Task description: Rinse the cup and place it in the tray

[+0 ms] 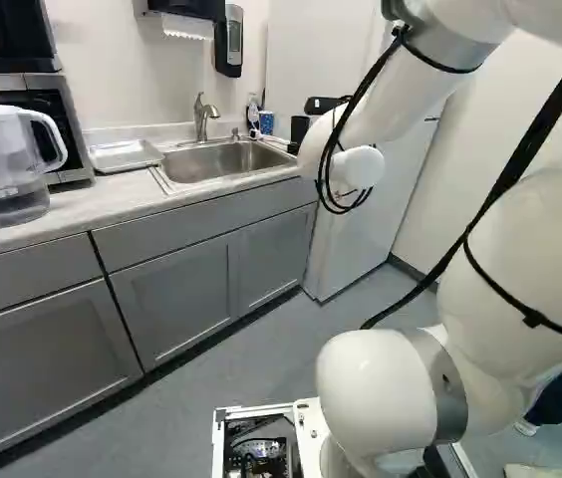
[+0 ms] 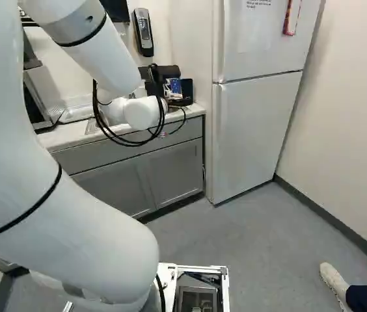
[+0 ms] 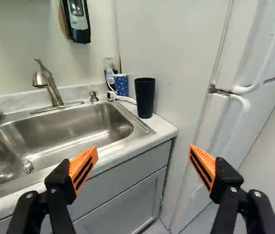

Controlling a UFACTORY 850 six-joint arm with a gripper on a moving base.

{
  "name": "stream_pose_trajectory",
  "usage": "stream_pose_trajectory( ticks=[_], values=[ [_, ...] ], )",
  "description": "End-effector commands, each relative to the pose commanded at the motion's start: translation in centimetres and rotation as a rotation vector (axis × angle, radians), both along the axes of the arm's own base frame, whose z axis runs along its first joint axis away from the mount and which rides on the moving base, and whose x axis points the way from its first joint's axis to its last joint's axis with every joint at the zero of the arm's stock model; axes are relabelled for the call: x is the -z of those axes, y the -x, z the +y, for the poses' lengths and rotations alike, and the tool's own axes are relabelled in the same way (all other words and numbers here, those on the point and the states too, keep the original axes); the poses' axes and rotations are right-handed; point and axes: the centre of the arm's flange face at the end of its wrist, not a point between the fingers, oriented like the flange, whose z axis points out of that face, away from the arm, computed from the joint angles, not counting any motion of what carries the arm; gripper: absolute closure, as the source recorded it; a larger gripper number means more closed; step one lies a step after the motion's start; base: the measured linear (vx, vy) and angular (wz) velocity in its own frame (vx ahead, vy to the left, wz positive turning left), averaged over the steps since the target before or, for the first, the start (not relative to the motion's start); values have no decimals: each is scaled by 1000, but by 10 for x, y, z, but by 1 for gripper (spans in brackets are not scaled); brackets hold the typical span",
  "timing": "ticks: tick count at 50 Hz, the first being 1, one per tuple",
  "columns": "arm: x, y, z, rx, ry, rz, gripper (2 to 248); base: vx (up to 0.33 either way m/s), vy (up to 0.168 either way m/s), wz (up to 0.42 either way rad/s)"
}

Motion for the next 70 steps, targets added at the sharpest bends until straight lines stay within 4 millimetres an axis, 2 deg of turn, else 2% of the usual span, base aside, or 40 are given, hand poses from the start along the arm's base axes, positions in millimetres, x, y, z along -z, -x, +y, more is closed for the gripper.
stream_pose_trajectory(
  ticks=[70],
  values=[
    [-66, -33, 0, -3, 2, -41, 3, 0, 0, 0]
  ],
)
